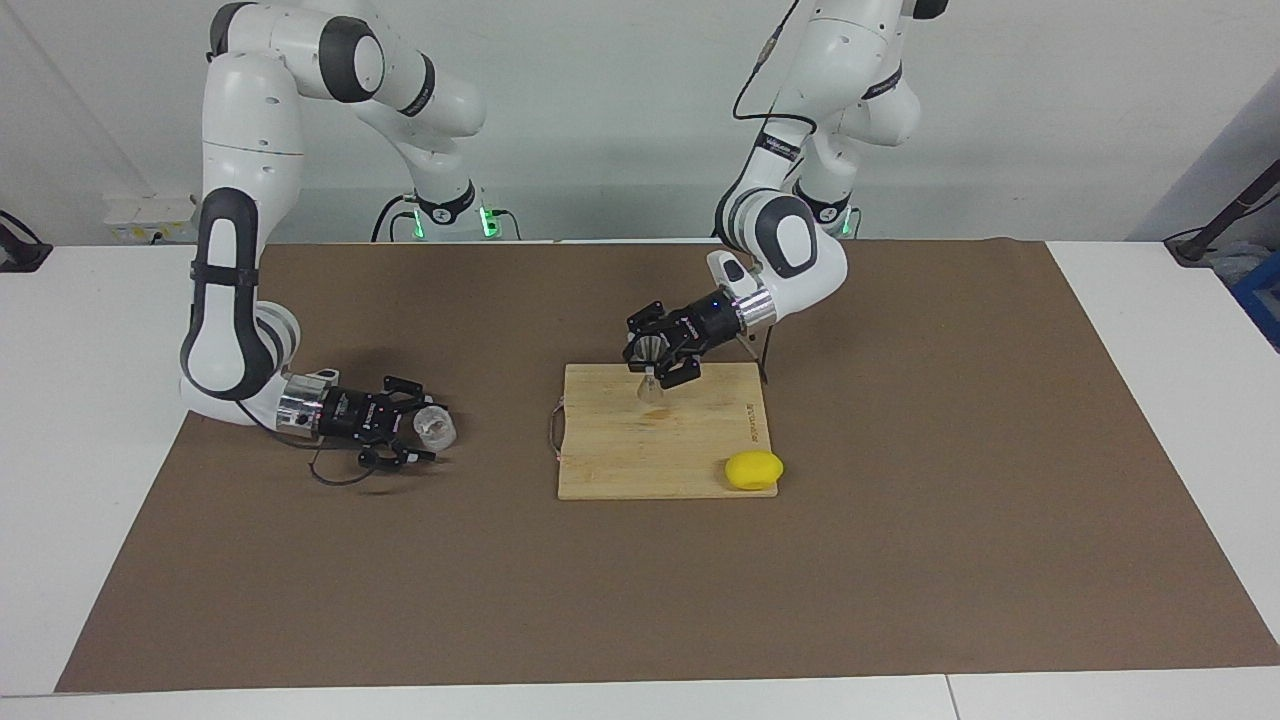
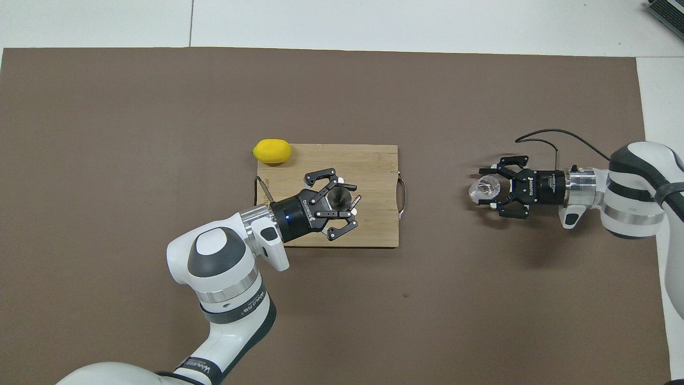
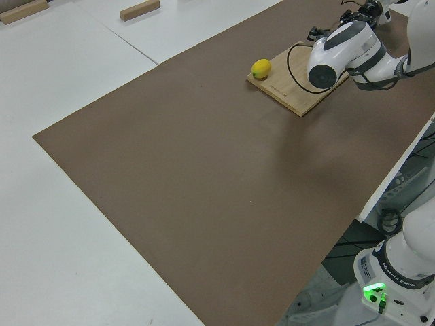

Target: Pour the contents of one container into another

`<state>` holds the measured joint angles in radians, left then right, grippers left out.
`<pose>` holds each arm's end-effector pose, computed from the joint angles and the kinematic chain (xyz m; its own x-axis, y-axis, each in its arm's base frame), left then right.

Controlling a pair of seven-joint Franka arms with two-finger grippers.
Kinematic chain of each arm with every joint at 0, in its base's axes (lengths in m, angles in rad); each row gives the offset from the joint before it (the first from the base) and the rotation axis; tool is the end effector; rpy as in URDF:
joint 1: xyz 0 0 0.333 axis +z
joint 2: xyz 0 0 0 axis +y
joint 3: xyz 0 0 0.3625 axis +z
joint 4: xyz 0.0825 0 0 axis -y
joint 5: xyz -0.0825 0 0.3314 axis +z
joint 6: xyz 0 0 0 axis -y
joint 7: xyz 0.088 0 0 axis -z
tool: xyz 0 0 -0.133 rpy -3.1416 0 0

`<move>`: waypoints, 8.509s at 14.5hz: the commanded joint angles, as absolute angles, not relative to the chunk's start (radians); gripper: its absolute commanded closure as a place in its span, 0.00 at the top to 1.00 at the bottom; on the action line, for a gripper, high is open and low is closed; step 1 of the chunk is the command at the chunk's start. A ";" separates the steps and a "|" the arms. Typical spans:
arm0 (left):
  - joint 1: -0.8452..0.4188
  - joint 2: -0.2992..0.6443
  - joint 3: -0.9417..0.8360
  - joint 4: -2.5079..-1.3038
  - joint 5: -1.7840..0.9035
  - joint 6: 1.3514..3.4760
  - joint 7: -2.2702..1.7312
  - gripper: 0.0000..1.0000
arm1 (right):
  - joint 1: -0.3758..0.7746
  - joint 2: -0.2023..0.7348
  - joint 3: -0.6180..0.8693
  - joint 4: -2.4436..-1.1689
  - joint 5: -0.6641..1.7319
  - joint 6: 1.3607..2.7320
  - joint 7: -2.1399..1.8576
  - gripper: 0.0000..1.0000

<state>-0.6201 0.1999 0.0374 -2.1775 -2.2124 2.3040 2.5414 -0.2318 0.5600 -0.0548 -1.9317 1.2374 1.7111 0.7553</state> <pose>0.4543 -0.3388 0.3946 0.0560 -0.1709 0.9837 -0.9433 -0.3320 -0.0040 0.5705 -0.0474 0.2717 -0.1459 -0.3202 -0.9361 -0.9854 0.1311 0.1087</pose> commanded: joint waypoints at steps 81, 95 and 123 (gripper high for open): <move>0.187 0.048 0.066 -2.314 -1.164 1.703 2.527 1.00 | 0.347 0.337 -0.052 -1.704 0.721 1.971 1.365 0.00; 0.267 0.043 0.063 -1.889 -0.508 1.655 2.405 1.00 | 0.374 0.354 -0.048 -1.631 0.611 1.968 1.477 0.00; 0.058 -0.215 -0.124 -1.890 -0.074 1.609 0.592 1.00 | 0.420 0.367 -0.049 -1.588 0.428 1.908 1.513 0.00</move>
<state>0.0631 -0.1849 -0.1322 -1.8661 -0.0959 1.6269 0.6499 0.4165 0.3524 -0.0500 -1.6201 0.4578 1.9277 1.5181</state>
